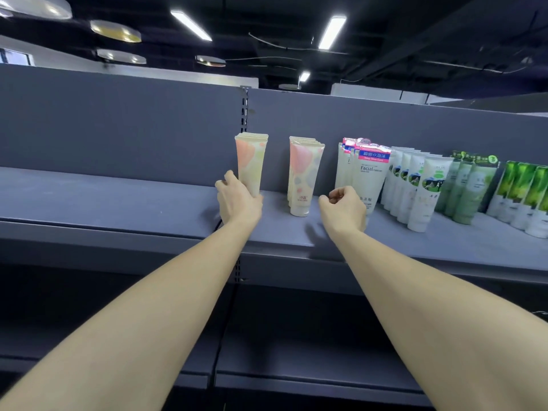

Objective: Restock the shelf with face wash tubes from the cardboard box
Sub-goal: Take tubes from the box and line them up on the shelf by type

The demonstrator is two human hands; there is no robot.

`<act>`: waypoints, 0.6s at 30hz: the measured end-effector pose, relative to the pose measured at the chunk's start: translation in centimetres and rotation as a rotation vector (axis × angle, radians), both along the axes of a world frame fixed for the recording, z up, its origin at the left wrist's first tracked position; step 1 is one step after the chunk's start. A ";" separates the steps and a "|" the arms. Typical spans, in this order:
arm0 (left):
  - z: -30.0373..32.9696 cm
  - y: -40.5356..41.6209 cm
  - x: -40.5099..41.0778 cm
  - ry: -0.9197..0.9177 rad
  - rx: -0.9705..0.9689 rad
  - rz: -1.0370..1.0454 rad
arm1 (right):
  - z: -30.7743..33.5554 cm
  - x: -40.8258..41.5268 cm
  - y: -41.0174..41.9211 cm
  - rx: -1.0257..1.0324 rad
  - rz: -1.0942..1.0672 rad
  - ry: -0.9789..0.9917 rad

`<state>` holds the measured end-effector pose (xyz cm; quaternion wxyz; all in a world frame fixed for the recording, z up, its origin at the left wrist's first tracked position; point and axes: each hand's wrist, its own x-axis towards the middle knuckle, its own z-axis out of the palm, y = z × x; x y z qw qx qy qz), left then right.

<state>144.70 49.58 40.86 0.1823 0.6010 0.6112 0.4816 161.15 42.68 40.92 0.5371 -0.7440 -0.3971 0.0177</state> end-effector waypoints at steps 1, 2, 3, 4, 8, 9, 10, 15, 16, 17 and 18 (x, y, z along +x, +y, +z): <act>0.0 -0.7 0.0 0.027 0.001 0.018 | 0.0 0.1 -0.5 -0.003 0.018 0.004; 0.0 -1.6 0.2 0.058 0.002 0.033 | -0.1 0.3 -1.2 -0.004 0.037 0.009; 0.0 -2.6 0.4 0.087 -0.001 0.038 | -0.2 0.5 -1.9 -0.002 0.056 0.015; 0.0 -3.8 0.7 0.105 -0.005 0.035 | -0.3 0.9 -2.8 0.006 0.073 0.020; -0.2 -8.9 2.6 0.094 -0.008 0.011 | -0.7 2.6 -6.9 0.012 0.135 0.018; -0.4 -10.4 3.4 0.090 -0.011 0.006 | -0.9 3.3 -8.1 0.012 0.155 0.019; -0.6 -12.0 4.1 0.087 -0.018 0.008 | -1.1 4.0 -9.4 0.013 0.178 0.022; -2.6 -19.1 8.0 0.082 -0.072 0.023 | -3.6 7.4 -15.2 -0.053 0.290 0.045; -3.2 -20.2 8.7 0.068 -0.087 0.017 | -4.4 8.0 -16.1 -0.066 0.305 0.057; -4.0 -21.6 9.6 0.049 -0.110 0.012 | -5.3 8.8 -17.3 -0.086 0.317 0.075; -4.8 -22.8 10.4 0.025 -0.133 0.006 | -6.1 9.6 -18.3 -0.110 0.326 0.093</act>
